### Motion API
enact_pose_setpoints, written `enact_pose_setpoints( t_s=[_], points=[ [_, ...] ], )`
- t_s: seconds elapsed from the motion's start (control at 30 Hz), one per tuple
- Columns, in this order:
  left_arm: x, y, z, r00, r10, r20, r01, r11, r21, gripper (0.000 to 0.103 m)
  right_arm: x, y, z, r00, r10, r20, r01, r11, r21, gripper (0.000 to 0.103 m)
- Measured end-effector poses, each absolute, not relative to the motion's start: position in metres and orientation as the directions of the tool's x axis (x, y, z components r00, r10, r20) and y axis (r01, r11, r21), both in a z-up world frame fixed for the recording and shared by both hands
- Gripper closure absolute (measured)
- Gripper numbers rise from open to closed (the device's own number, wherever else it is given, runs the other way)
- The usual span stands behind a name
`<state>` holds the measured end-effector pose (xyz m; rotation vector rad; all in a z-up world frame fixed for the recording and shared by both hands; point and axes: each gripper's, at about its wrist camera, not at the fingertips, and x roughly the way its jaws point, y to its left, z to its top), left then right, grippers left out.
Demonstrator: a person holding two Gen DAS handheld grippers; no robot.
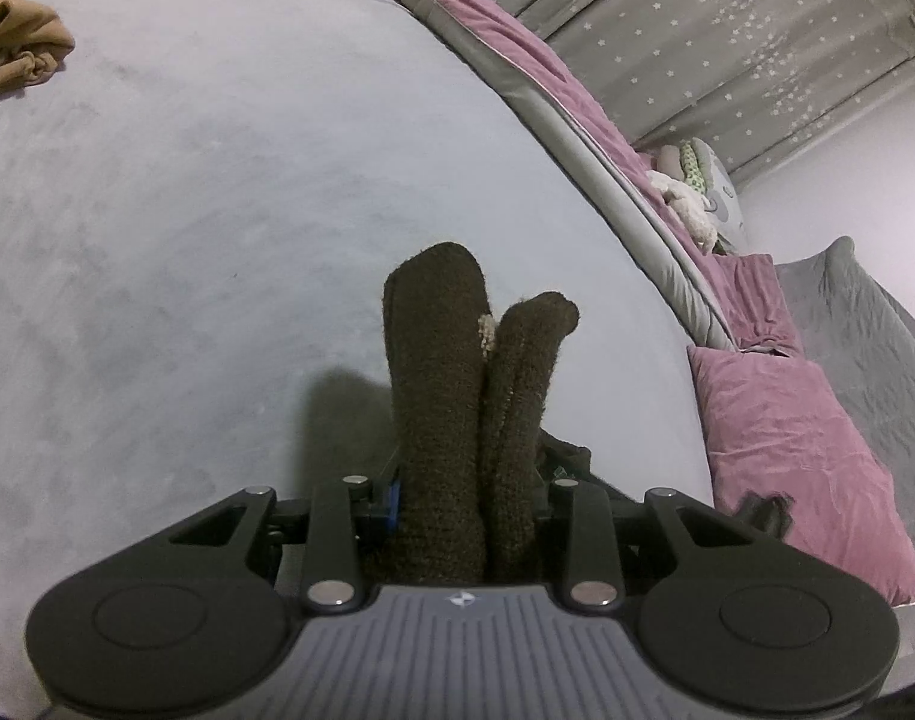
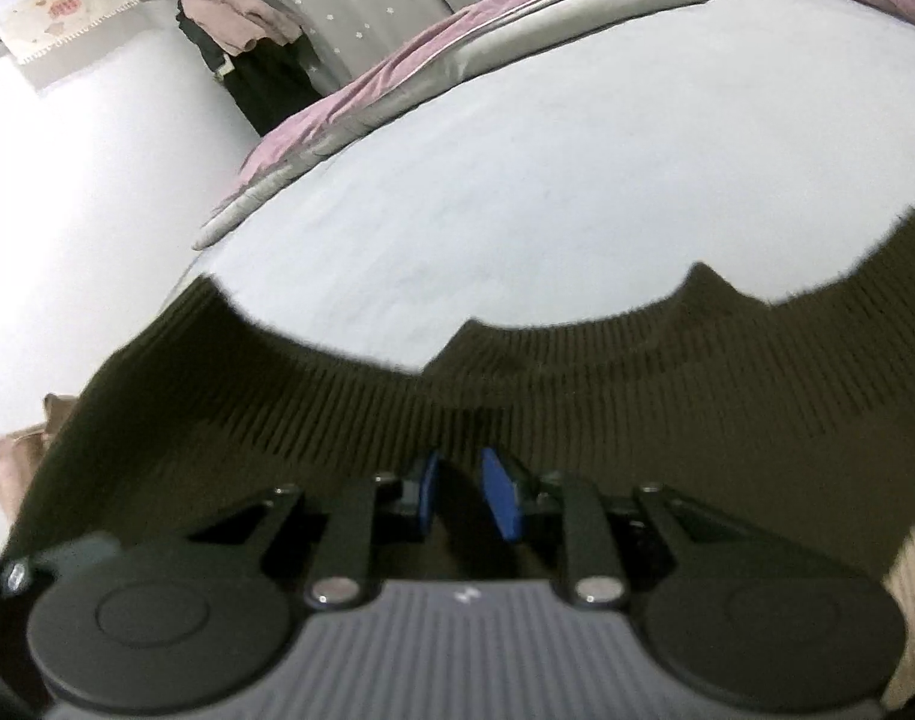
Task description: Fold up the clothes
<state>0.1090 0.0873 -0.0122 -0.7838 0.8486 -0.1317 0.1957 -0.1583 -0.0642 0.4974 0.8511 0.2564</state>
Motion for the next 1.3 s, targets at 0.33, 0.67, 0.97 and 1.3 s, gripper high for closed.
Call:
enact_pose_setpoints(
  t_s=[0.33, 0.67, 0.97, 1.3],
  points=[
    [0.107, 0.088, -0.008, 0.675, -0.407, -0.616, -0.188, 0.712, -0.676, 0.072, 0.185, -0.175, -0.052, 0.659, 0.393, -0.642, 0.002, 0.852, 0.523, 0.077],
    [0.109, 0.076, 0.003, 0.670, -0.388, -0.633, -0.192, 0.733, -0.653, 0.072, 0.122, -0.192, -0.046, 0.608, 0.399, -0.686, 0.081, 0.829, 0.553, 0.077],
    [0.110, 0.064, 0.013, 0.674, -0.385, -0.631, -0.199, 0.728, -0.656, 0.072, 0.061, -0.191, -0.030, 0.566, 0.464, -0.682, 0.037, 0.812, 0.583, 0.077],
    [0.109, 0.035, 0.022, 0.667, -0.380, -0.641, -0.181, 0.751, -0.635, 0.072, 0.056, -0.187, -0.075, 0.486, 0.519, -0.703, 0.100, 0.766, 0.635, 0.081]
  ],
)
